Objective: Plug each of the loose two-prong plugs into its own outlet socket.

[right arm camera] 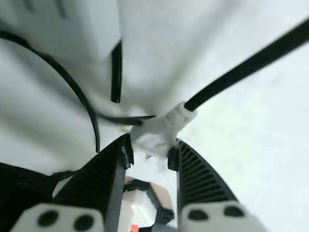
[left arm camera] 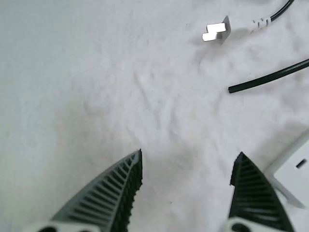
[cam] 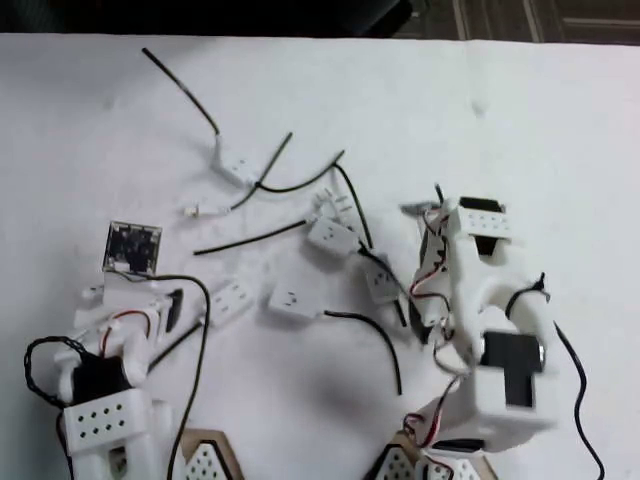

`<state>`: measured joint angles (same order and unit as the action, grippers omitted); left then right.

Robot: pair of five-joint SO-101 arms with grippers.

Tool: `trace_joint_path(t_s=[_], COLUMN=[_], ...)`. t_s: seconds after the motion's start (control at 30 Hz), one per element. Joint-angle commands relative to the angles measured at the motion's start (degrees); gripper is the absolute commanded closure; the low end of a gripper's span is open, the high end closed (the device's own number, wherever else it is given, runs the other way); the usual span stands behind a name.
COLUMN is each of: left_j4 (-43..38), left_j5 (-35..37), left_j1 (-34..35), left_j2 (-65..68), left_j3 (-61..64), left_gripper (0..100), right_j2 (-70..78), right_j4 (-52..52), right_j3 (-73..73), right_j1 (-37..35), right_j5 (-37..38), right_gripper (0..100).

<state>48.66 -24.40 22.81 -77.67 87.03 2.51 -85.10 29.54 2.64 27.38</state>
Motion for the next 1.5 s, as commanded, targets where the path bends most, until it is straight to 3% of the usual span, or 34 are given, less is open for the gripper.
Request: trace_joint_path(t_s=[0.0,0.23,0.43,0.83,1.07,1.47], left_j4=[-0.8,-1.2,-1.2,-1.2,-1.2,-1.2], left_j5=[0.3,0.3,0.3,0.3,0.3,0.3], left_j1=[0.4,0.3,0.3,0.3,0.3,0.3], left_j2=[-0.8,-0.8,-0.8,-0.8,-0.8,-0.8], left_j3=[-0.3,0.4,0.4,0.4,0.4,0.4], left_gripper=[71,71,71,71,71,71], right_j2=[-8.1,-7.0,-1.2,11.9,19.6,20.8], right_j4=[-0.4,0.4,-4.8,-6.0,-6.5,-12.3], right_j3=[-1.3,-4.3,-9.4,-18.1,-25.8,-27.3], right_j1=[-0.4,1.2,2.8,3.5,3.1,-3.7], right_j5=[5.2,6.2,5.8,1.9,-6.4,-13.6], right_gripper=[98.1,96.9,80.3,80.9,82.4,82.8])
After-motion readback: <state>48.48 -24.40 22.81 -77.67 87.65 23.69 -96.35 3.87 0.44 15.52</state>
